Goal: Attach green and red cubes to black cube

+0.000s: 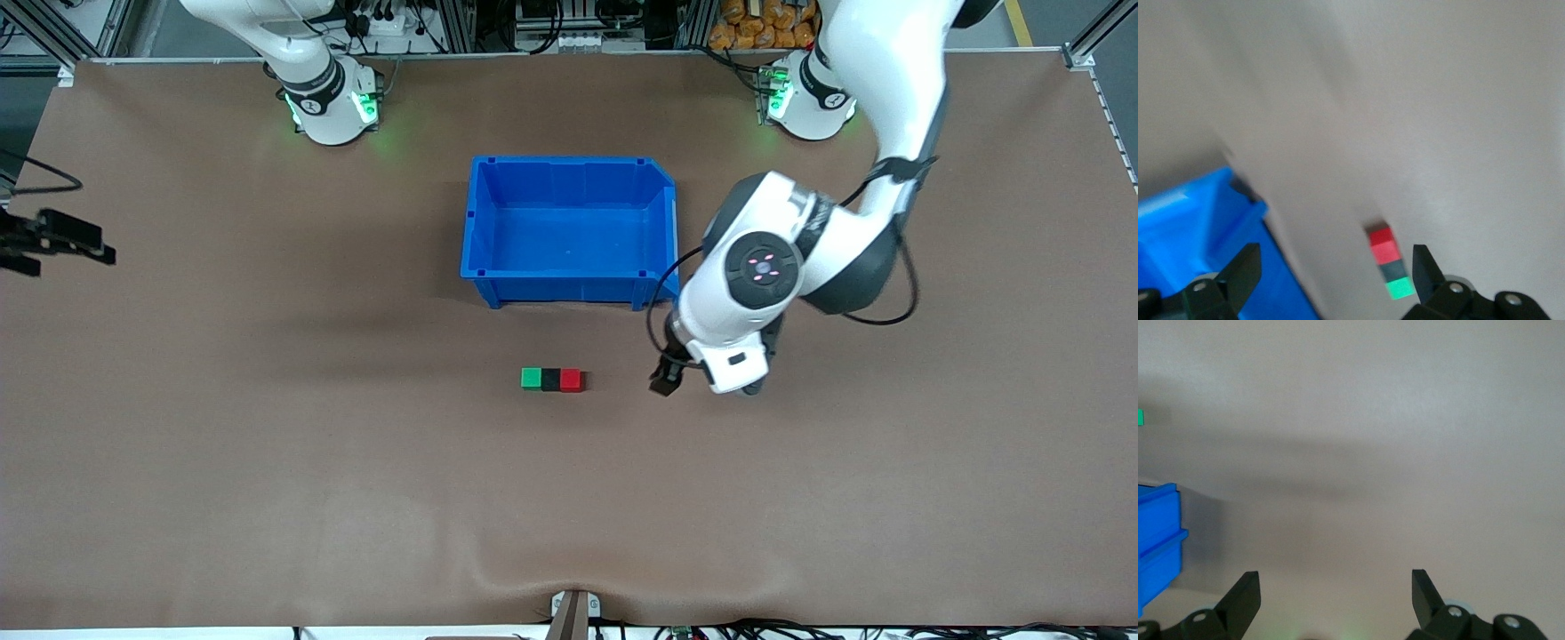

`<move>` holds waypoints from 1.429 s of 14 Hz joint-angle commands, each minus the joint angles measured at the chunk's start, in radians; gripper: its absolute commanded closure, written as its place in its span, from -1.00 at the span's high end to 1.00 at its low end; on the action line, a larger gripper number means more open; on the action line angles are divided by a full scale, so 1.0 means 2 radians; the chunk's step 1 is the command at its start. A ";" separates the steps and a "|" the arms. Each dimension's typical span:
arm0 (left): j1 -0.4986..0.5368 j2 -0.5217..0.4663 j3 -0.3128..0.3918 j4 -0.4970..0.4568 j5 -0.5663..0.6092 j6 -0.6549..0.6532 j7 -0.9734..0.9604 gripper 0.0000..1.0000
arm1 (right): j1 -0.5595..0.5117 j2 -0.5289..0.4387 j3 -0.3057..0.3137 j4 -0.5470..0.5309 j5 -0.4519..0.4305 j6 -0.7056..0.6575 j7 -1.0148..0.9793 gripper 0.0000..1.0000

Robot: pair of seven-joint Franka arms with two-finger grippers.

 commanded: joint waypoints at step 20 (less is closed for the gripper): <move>0.179 -0.208 -0.011 -0.110 0.077 -0.158 0.562 1.00 | -0.011 -0.070 0.068 -0.030 -0.027 -0.042 0.129 1.00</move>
